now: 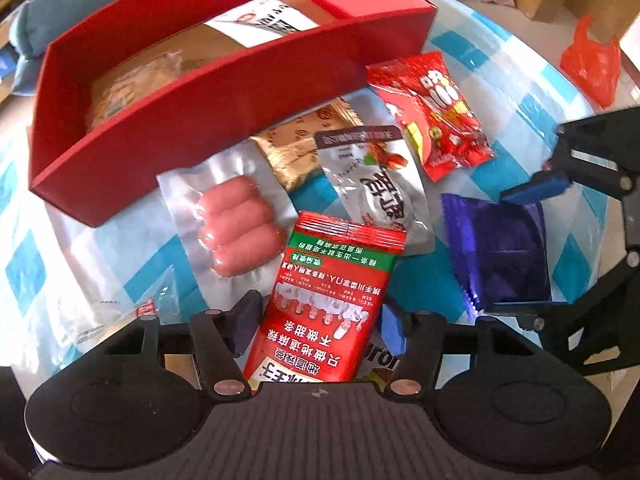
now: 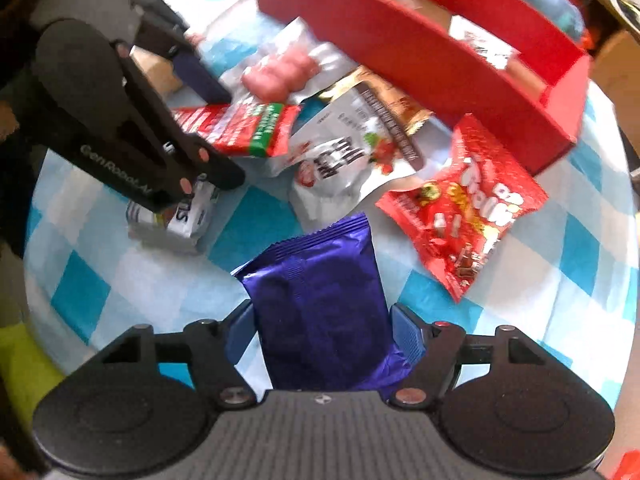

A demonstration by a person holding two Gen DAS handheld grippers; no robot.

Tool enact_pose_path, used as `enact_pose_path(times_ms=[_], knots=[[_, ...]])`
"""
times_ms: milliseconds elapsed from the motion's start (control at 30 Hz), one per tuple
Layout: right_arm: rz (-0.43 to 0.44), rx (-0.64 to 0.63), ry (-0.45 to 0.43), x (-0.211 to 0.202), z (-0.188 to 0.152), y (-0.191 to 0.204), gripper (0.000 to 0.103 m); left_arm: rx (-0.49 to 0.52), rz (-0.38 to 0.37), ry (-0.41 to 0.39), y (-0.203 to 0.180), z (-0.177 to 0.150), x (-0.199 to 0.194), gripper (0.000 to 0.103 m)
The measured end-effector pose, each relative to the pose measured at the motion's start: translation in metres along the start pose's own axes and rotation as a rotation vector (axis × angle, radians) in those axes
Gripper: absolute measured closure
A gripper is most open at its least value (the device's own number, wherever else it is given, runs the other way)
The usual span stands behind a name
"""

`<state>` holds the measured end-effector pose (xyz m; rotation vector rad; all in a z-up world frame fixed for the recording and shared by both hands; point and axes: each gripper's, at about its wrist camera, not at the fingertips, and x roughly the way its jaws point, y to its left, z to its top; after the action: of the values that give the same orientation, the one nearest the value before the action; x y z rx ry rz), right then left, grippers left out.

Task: Organize snacks

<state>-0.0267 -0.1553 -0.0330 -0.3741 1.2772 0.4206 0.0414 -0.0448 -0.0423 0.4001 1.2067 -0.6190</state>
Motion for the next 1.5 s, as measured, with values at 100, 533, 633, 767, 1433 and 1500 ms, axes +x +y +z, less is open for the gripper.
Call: enact_pose_path(times_ms=[100, 533, 633, 767, 1433, 1500], knots=[[0.01, 0.073, -0.055, -0.012, -0.007, -0.003, 0.036, -0.012, 0.005, -0.001, 0.004, -0.002, -0.003, 0.035], [0.046, 0.194, -0.128, -0.021, -0.008, -0.013, 0.036, 0.06, -0.033, 0.065, -0.006, -0.01, 0.008, 0.003], [0.047, 0.207, -0.135, -0.02, -0.009, -0.016, 0.036, -0.018, -0.048, 0.041, 0.008, -0.006, 0.0, 0.026], [0.039, 0.219, -0.145, -0.022, -0.009, -0.017, 0.036, -0.128, -0.097, 0.025, 0.021, -0.009, -0.006, 0.034], [0.03, 0.251, -0.151, -0.019, -0.002, -0.023, 0.036, -0.098, -0.003, 0.017, 0.006, -0.011, -0.004, 0.041], [0.027, 0.251, -0.155, -0.019, -0.001, -0.023, 0.036, -0.12, 0.019, -0.005, 0.005, -0.012, -0.007, 0.043]])
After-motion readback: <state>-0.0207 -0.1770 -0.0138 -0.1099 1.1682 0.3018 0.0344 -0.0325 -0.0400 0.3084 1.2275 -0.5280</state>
